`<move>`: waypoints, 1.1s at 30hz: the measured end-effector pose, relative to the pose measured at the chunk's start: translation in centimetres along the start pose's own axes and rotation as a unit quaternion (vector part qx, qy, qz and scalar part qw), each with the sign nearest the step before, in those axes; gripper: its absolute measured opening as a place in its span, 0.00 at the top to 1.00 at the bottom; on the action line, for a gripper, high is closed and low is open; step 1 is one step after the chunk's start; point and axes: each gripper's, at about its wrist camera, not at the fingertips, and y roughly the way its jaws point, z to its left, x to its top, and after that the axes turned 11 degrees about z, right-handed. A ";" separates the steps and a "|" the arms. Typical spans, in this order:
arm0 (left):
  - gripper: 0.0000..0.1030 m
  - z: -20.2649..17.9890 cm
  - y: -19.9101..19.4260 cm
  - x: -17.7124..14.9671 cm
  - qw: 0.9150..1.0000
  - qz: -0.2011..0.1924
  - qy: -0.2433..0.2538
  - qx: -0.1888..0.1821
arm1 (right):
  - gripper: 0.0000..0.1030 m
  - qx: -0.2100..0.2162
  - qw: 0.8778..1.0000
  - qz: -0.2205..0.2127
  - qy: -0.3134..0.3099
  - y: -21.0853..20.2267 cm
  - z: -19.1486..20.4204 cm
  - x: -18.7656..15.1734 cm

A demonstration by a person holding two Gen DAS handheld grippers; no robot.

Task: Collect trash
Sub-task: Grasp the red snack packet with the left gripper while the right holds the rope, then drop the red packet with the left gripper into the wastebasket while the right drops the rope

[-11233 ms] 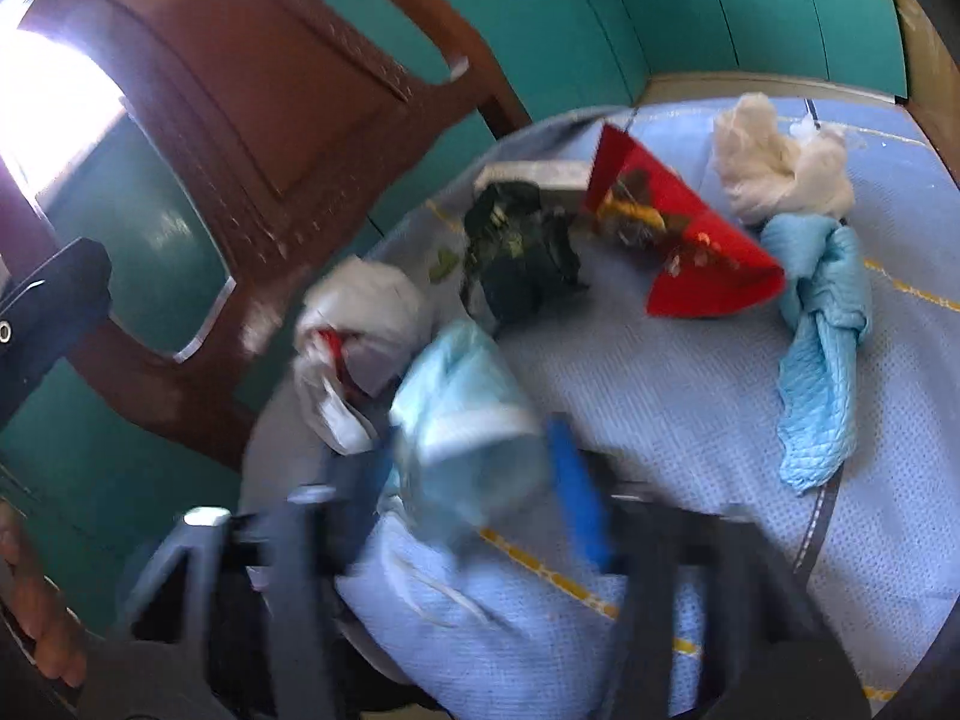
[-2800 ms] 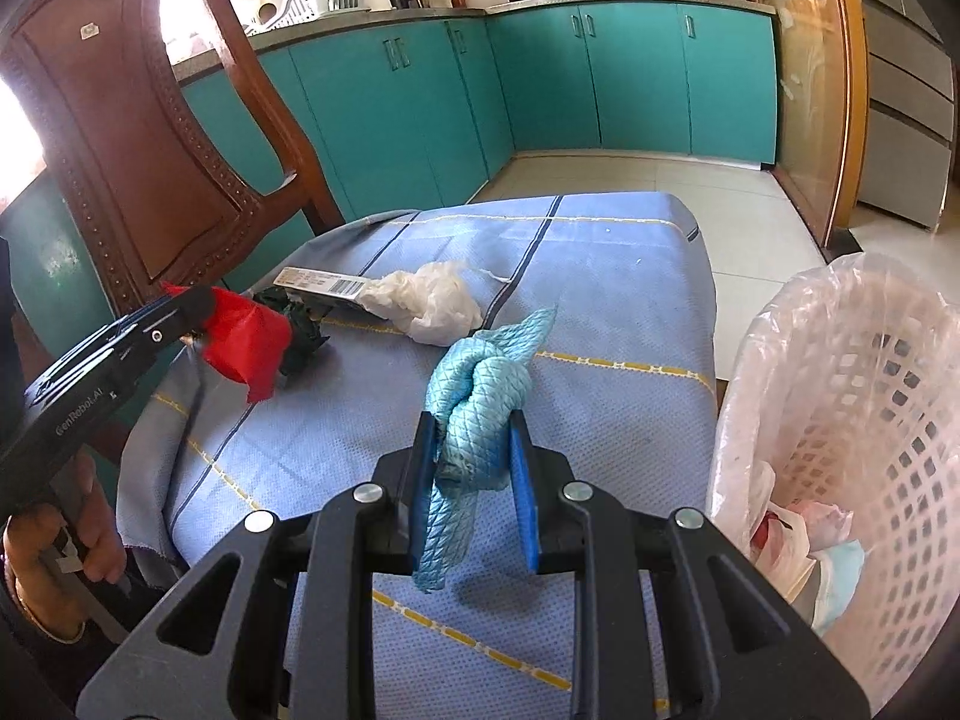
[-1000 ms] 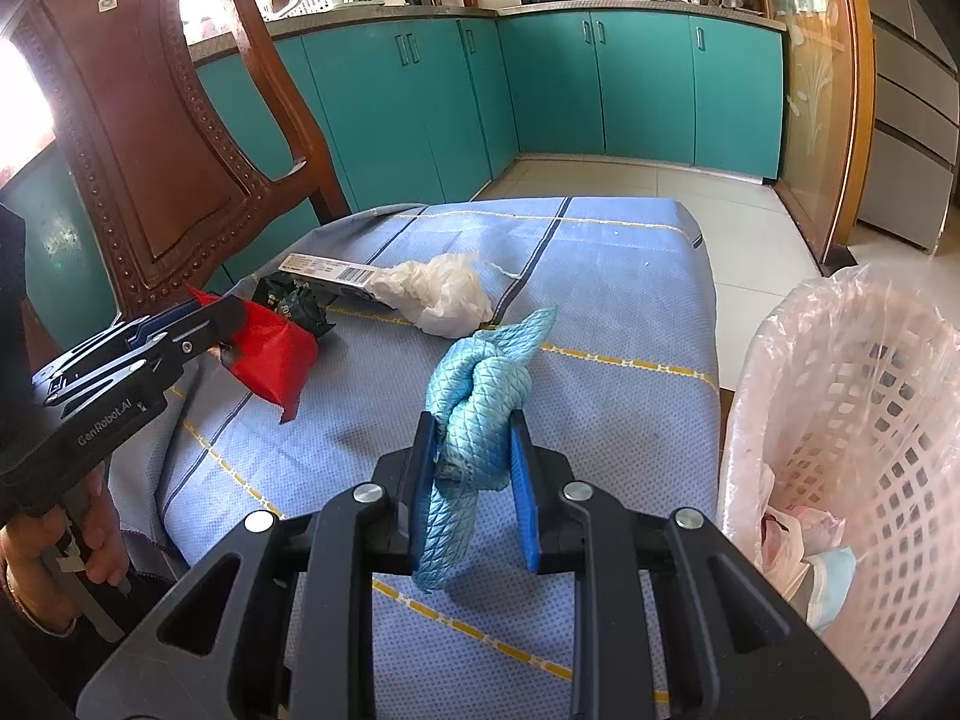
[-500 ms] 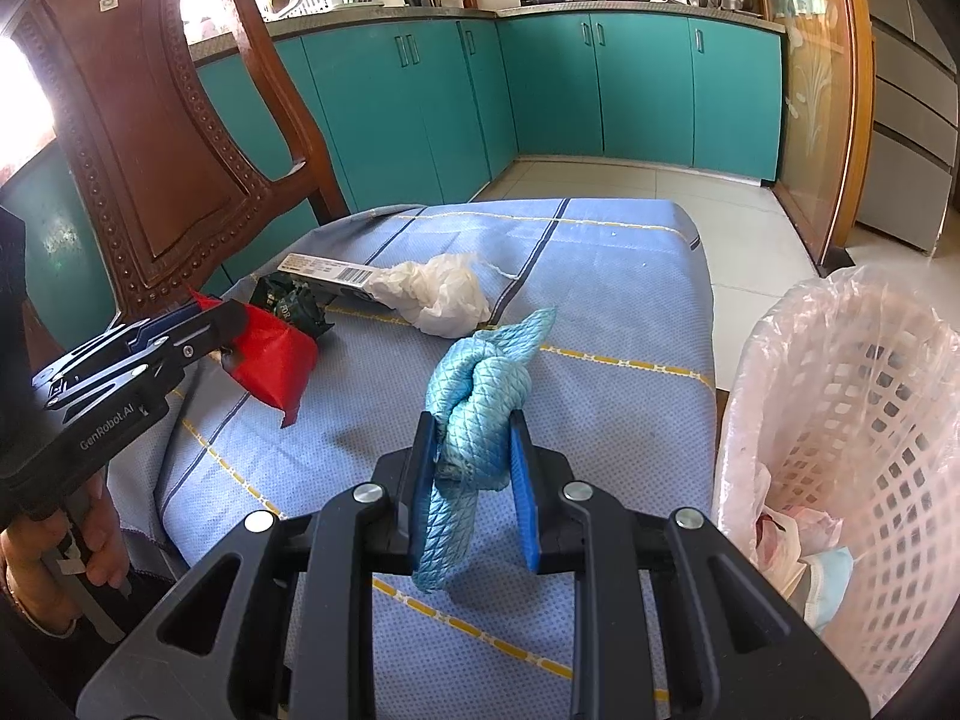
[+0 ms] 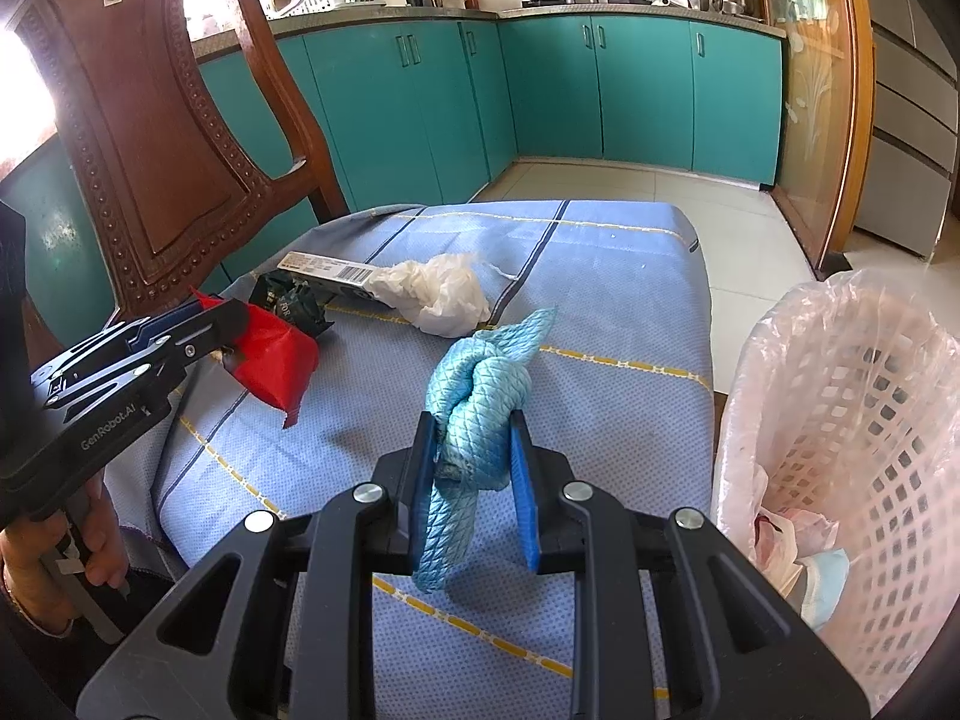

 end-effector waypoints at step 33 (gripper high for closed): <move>0.67 -20.5 0.6 2.4 0.966 0.056 0.084 -0.237 | 0.42 -0.102 0.925 -0.173 0.322 -15.2 -20.8 -6.7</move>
